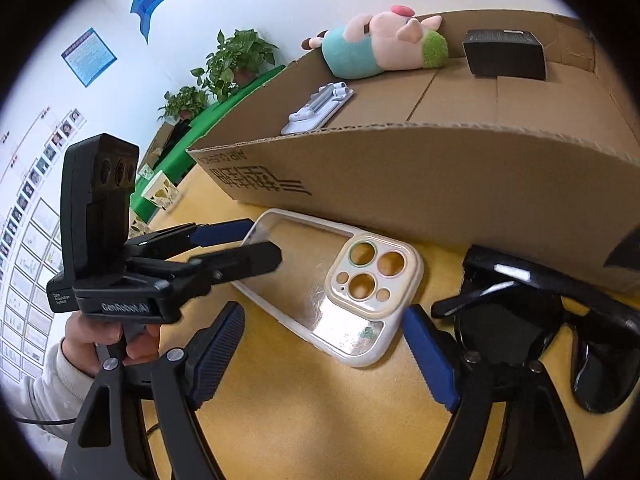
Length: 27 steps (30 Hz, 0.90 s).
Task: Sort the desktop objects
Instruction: 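Withdraw both grippers from the box and move to the clear phone case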
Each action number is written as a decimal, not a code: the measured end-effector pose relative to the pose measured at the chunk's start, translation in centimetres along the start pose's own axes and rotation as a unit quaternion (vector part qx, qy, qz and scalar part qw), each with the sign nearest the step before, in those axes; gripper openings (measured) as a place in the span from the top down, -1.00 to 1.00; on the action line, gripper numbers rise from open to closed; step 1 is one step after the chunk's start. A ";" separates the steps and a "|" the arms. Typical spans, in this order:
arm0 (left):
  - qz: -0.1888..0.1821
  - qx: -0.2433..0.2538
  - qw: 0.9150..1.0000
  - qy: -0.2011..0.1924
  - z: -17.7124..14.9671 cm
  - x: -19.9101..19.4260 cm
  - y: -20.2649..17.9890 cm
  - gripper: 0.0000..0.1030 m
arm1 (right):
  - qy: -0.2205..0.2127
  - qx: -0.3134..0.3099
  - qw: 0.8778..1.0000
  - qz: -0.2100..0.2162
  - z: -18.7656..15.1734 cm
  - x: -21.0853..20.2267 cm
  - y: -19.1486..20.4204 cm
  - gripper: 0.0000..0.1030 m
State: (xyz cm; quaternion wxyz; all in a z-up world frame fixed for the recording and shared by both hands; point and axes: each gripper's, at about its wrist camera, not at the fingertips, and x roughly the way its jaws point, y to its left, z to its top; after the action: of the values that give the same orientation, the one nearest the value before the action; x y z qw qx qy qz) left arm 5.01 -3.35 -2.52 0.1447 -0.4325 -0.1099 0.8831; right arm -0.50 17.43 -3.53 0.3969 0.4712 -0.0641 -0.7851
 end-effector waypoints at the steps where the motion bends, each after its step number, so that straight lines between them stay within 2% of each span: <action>1: -0.011 0.005 1.000 -0.016 0.1 -0.8 -0.4 -0.54 | -0.005 0.006 1.000 0.003 -0.3 -0.3 -0.2 -0.60; 4: -0.020 0.032 0.998 -0.050 0.4 -2.6 -1.7 -0.54 | -0.019 0.016 1.000 0.015 -0.8 -1.1 -0.4 -0.60; 8: -0.069 0.046 0.995 -0.049 -0.1 -3.7 -2.8 -0.54 | -0.064 -0.020 0.996 0.052 -1.6 -3.7 1.5 -0.59; 11: -0.051 0.063 0.996 -0.042 -0.7 -3.5 -3.3 -0.54 | -0.068 -0.054 0.996 0.027 -2.0 -4.5 3.0 -0.59; 18: -0.042 -0.020 0.999 0.019 -1.0 -1.1 -0.3 -0.54 | -0.019 0.022 1.000 -0.001 -2.6 -3.1 -0.4 -0.59; 20: -0.041 -0.036 0.998 0.039 -1.0 0.1 0.4 -0.54 | -0.013 0.032 0.999 0.002 -2.2 -2.2 -1.1 -0.60; 21: -0.046 -0.042 0.997 0.048 -1.1 0.7 0.6 -0.53 | -0.023 0.031 0.999 0.006 -1.8 -2.1 -1.2 -0.59; 22: -0.052 -0.040 0.997 0.043 -1.0 0.8 0.5 -0.55 | -0.023 0.033 0.999 0.005 -1.3 -1.7 -1.3 -0.59; 25: -0.035 -0.039 0.998 0.042 -0.5 1.2 0.6 -0.56 | -0.026 0.031 0.999 -0.002 -0.2 -0.8 -1.4 -0.61; 27: -0.036 -0.042 0.998 0.034 -0.3 1.0 0.8 -0.56 | -0.027 0.034 0.999 0.005 0.2 -0.6 -1.6 -0.63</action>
State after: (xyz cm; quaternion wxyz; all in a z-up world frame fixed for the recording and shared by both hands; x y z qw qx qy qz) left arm 4.49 -3.74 -3.70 0.1619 -0.4639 -0.1577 0.8566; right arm -1.40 18.84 -3.77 0.3822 0.4626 -0.1040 -0.7931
